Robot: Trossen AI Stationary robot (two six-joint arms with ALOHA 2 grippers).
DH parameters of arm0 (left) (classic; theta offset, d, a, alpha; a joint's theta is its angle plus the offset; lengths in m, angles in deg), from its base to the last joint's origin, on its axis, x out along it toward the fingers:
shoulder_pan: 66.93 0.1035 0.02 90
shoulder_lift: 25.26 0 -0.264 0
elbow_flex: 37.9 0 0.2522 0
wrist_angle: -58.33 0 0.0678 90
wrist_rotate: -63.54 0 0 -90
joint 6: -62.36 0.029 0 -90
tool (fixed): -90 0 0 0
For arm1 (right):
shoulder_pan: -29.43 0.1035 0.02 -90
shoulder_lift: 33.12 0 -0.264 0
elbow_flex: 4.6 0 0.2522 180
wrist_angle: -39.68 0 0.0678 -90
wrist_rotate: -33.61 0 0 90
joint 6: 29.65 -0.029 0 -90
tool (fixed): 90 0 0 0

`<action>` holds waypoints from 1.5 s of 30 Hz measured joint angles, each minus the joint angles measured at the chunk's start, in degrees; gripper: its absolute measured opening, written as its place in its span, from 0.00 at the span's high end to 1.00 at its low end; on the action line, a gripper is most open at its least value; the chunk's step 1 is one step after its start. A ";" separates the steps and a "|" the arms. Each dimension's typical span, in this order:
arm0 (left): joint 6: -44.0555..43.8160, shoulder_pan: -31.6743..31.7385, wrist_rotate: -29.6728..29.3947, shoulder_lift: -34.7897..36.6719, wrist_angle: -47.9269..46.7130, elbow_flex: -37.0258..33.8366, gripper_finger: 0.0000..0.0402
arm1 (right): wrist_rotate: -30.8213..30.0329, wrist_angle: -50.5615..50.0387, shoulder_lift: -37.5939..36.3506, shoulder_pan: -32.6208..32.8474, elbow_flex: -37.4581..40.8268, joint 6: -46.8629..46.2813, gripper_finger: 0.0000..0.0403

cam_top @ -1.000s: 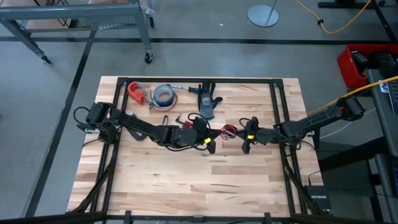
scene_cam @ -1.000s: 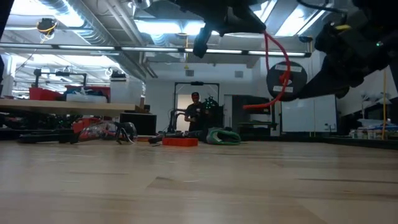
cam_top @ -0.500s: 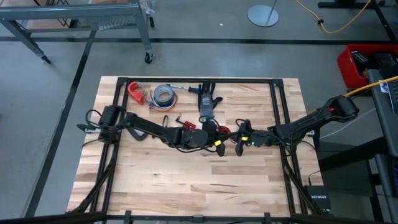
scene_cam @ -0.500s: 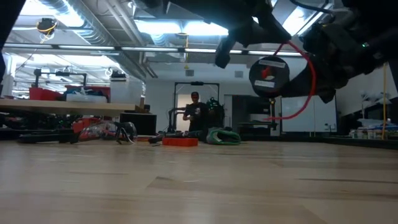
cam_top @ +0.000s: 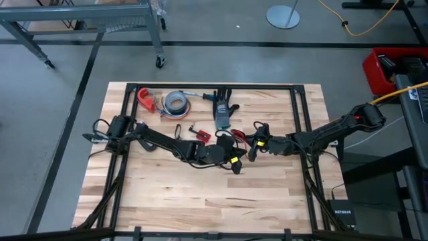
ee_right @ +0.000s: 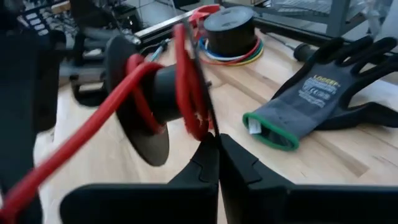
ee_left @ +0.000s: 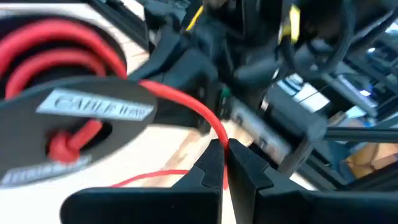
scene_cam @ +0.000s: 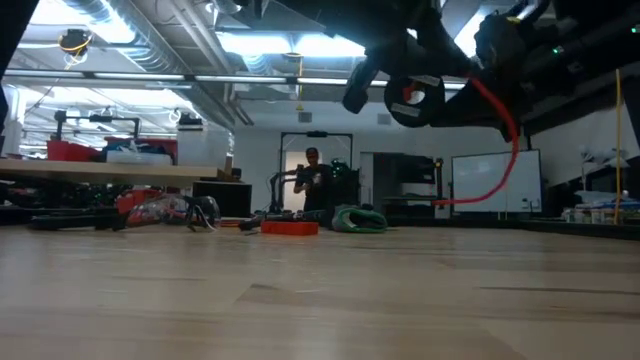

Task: Coil cords
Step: Coil the orange wire into the black spool

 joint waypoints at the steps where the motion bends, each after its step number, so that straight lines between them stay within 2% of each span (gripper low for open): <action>1: -0.23 -0.14 -0.49 0.00 -1.19 0.00 1.00 | 0.17 -0.16 -0.41 -0.44 0.00 0.01 1.00; 8: -2.84 -1.13 -5.46 0.07 -7.74 0.09 1.00 | 4.53 -0.92 -4.34 -2.32 0.02 0.09 1.00; 13: -1.68 -1.15 -8.43 0.11 -6.40 0.09 1.00 | 6.91 -1.33 -6.25 -2.26 0.02 1.34 1.00; 18: 0.42 -0.82 -8.54 0.11 -2.70 0.07 1.00 | 7.83 -1.82 -6.29 -2.23 0.02 1.28 1.00; 37: 0.07 0.32 -8.75 0.11 -1.24 -0.02 1.00 | 10.07 -0.79 -6.27 -2.24 -0.03 0.84 1.00; 45: 0.45 0.48 -8.45 0.09 -1.48 -0.04 1.00 | 15.58 -2.25 -6.27 -2.24 -0.05 0.77 1.00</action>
